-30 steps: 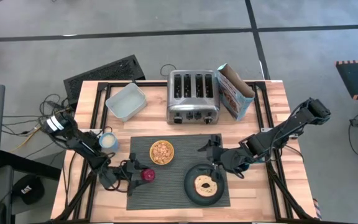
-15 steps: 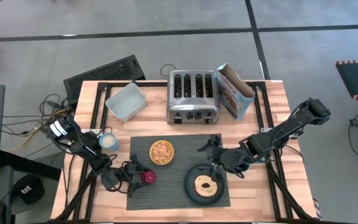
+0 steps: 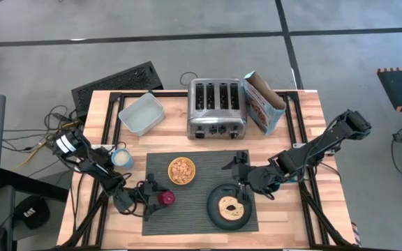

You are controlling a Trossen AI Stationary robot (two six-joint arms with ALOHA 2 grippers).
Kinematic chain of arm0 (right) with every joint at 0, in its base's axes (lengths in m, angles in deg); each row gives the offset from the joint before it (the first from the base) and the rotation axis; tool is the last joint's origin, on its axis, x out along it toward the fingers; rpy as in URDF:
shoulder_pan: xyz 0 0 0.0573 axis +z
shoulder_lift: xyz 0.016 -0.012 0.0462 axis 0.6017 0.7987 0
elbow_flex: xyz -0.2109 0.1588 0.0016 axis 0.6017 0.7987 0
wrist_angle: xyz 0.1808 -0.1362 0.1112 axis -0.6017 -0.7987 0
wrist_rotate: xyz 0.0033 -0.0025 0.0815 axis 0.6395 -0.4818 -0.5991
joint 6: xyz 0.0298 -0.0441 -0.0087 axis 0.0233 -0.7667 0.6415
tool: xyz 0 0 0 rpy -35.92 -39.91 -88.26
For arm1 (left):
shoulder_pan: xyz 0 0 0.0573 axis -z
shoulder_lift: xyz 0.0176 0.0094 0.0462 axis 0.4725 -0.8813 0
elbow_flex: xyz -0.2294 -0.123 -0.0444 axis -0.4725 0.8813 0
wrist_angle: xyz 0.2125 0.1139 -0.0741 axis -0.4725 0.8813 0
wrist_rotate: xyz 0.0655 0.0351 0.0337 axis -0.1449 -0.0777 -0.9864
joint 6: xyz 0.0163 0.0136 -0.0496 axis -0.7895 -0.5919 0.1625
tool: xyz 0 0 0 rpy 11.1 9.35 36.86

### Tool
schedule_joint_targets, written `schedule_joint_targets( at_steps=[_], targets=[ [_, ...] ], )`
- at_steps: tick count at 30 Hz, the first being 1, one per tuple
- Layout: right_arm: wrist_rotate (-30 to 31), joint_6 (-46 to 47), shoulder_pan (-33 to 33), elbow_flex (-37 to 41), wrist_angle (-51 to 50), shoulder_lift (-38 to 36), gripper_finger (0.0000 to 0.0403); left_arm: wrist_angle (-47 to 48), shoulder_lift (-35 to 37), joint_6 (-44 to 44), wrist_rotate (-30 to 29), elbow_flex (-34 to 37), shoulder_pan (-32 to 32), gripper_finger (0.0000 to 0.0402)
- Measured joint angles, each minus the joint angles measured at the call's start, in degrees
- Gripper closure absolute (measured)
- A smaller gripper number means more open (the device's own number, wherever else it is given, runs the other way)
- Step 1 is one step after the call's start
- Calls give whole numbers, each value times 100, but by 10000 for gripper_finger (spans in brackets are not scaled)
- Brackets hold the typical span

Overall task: Arrange a breakfast setting
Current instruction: Put the apple on the gray place mat to the right side of the yellow bowl

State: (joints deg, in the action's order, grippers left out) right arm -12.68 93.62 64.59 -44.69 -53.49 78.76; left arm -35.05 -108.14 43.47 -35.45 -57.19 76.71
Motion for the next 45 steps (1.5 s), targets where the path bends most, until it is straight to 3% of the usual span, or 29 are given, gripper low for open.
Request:
schedule_joint_targets(
  at_steps=[5, 15, 21, 25, 29, 37, 45],
  targets=[
    [1, 0, 0, 0, 0, 0, 10, -223, -12, -243, -88, 12, 2, 154],
    [-150, -155, -160, 1, 873, 629, 10, -1472, -9, -1165, -134, -82, 2, 154],
    [-219, -332, -413, 5, 2383, 1333, 10, -1495, -9, -1580, -124, -380, -78, 149],
    [-568, -891, -534, -3, 3673, 1878, 10, -1507, -9, -1866, -4, -620, -207, 148],
    [-893, -1236, -568, -235, 4231, 2377, 10, -1510, -7, -2117, 27, -862, -306, 147],
    [-1056, -1686, -490, -886, 4347, 3058, 15, -1460, -7, -2475, 167, -1158, -468, 146],
    [-1385, -1904, -475, -956, 3772, 2860, 49, -1737, -7, -2469, -185, -1155, -447, 145]
  ],
)
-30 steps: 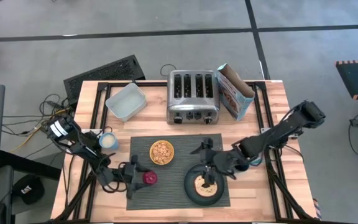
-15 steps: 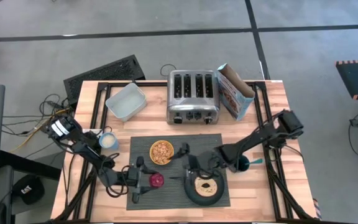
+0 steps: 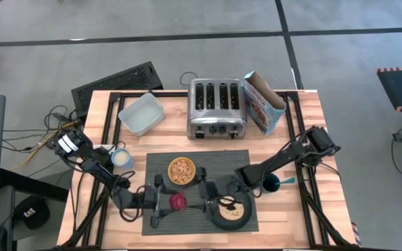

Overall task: Arrange a breakfast setting
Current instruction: Put the apple on the gray place mat to the right side of the yellow bowl

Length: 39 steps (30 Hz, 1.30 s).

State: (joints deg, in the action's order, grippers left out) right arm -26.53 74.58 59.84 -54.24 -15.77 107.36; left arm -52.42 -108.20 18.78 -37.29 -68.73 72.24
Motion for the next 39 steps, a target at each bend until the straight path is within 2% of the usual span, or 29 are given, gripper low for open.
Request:
schedule_joint_targets(
  at_steps=[4, 10, 15, 20, 26, 35, 39],
  targets=[
    [-57, -6, 26, 13, -425, -242, 53, 103, 7, 29, -254, 4, 7, 145],
    [-114, 31, 35, 7, -29, -158, 53, -183, 6, -237, -203, 13, -20, 145],
    [-96, 39, -54, -13, 508, 37, 54, -372, 7, -257, -61, 3, -54, 145],
    [88, 141, -148, -8, 423, 49, 54, -448, 9, -338, 39, 1, -65, 145],
    [-110, 149, -163, -6, 518, 51, 54, -584, 9, -538, 52, 3, -148, 145],
    [-112, 101, -193, 1, 562, 49, 54, -698, 9, -605, 559, 7, -432, 145],
    [-112, 93, -205, 1, 512, 47, 69, -682, 9, -624, 551, 16, -438, 145]
  ],
)
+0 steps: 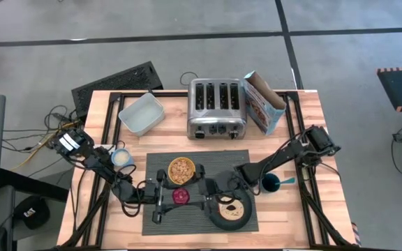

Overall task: Arrange a breakfast setting
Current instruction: Put the apple on the gray place mat to the right side of the yellow bowl

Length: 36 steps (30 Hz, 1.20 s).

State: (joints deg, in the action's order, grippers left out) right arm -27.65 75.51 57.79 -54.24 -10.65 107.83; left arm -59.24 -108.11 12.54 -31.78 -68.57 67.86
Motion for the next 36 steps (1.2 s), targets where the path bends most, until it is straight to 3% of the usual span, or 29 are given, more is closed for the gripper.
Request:
schedule_joint_targets(
  at_steps=[5, 12, 17, 22, 31, 36],
  targets=[
    [17, -75, -11, 0, -12, -2, 107, 4, 0, -106, -41, 0, 0, 129],
    [23, -92, -37, -3, -306, -126, 112, 30, -2, -126, -128, -5, 45, 87],
    [212, -113, -14, -11, -1075, -497, 120, 261, 212, -379, -357, -13, 218, 80],
    [499, 106, 49, 40, -2214, -1060, 128, 1145, 605, -278, -764, -13, 403, 80],
    [951, 752, 10, 1205, -2640, -2166, 138, 1584, 815, -121, -812, -11, 433, 79],
    [1052, 931, -229, 2162, -1884, -2371, 138, 1610, 815, -112, -812, -7, 402, 79]
  ],
)
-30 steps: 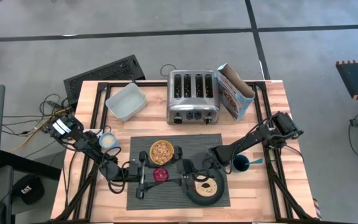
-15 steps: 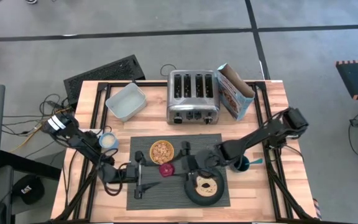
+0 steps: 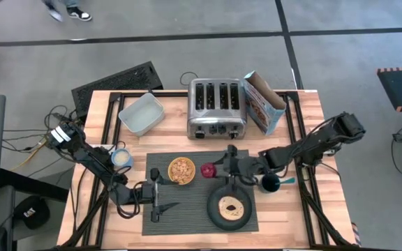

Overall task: Arrange a breakfast setting
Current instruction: Put the apple on the gray place mat to the right side of the yellow bowl

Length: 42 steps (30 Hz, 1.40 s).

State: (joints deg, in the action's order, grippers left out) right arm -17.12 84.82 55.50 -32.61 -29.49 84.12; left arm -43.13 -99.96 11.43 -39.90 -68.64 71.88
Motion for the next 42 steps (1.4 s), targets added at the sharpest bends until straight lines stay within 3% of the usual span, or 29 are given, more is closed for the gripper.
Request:
schedule_joint_targets(
  at_steps=[8, 17, 28, 42],
  targets=[
    [-166, -19, -635, 1079, 1837, 459, 138, 73, 0, 127, 13, 0, -68, 79],
    [-783, -62, -1172, 1114, 2714, 1326, 138, 112, 0, 133, 13, 0, -66, 79],
    [-800, -61, -1192, 1103, 3069, 1859, 138, 216, -2, 111, 0, 0, -79, 79],
    [-779, -109, -1181, 1103, 3012, 1880, 138, 336, -2, 192, 2, 0, -83, 79]
  ],
)
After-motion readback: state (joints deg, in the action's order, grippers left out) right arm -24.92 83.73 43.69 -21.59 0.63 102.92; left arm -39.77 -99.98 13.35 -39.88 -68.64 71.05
